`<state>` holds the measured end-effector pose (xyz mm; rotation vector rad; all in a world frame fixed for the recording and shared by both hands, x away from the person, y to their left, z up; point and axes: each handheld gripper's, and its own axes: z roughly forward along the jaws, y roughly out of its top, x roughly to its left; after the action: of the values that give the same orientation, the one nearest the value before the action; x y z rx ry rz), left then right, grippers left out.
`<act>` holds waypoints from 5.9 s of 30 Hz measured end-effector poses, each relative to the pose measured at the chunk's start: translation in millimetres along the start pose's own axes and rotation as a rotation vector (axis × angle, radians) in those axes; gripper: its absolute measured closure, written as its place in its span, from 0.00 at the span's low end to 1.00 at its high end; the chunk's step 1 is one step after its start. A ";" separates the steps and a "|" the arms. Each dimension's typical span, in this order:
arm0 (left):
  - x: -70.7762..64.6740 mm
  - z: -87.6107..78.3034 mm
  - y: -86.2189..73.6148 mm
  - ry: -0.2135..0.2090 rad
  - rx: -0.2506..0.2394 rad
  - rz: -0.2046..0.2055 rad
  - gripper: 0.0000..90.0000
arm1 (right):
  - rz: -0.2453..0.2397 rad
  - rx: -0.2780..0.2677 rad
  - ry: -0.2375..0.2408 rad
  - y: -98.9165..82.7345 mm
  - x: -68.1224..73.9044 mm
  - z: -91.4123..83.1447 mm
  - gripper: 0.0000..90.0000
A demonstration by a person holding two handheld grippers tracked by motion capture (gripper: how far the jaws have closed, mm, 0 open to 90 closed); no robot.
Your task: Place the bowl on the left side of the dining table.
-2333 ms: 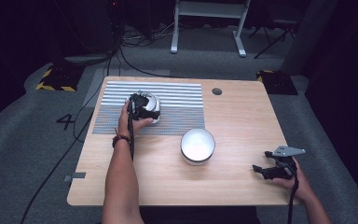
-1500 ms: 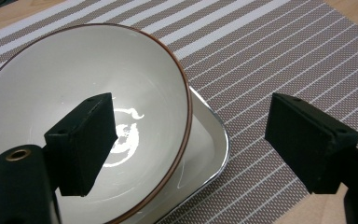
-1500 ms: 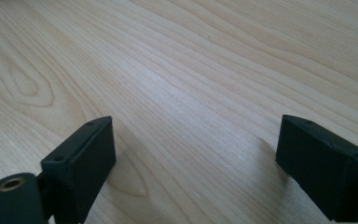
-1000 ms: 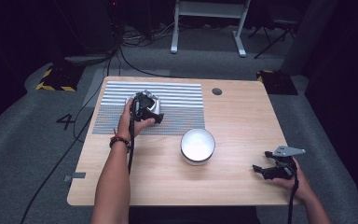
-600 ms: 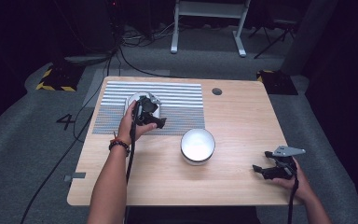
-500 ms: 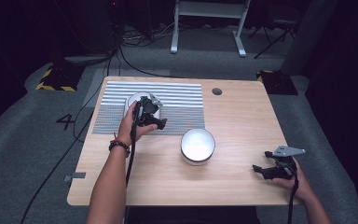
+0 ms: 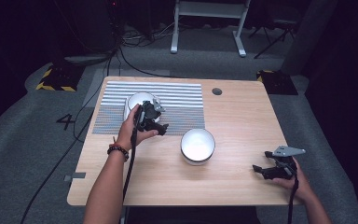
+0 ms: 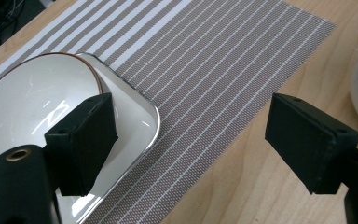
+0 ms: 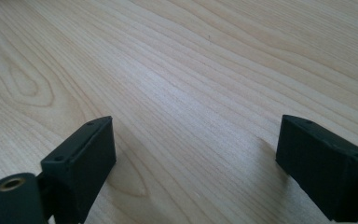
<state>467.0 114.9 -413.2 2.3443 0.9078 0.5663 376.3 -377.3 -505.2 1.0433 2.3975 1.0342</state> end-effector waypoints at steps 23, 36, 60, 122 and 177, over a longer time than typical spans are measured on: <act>-24.8 -14.7 -9.1 -0.008 -0.010 0.062 0.18 | 0.000 0.000 0.000 0.0 0.0 0.0 0.13; -37.0 -19.7 -20.3 -0.012 0.015 0.111 0.18 | -0.001 0.000 0.000 0.0 0.0 0.0 0.13; -46.3 -27.7 -45.0 0.019 0.066 0.134 0.18 | -0.001 0.000 0.000 0.0 0.0 0.0 0.13; -60.2 -49.2 -119.8 0.067 0.062 0.102 0.18 | 0.000 0.000 0.000 0.0 0.0 0.0 0.13; -37.7 -62.2 -211.8 -0.007 -0.038 -0.315 0.17 | -0.001 0.000 0.000 -0.1 0.0 0.0 0.13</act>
<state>306.3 240.0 -506.3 2.1097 1.2216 0.4402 376.3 -377.4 -505.2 1.0419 2.3976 1.0333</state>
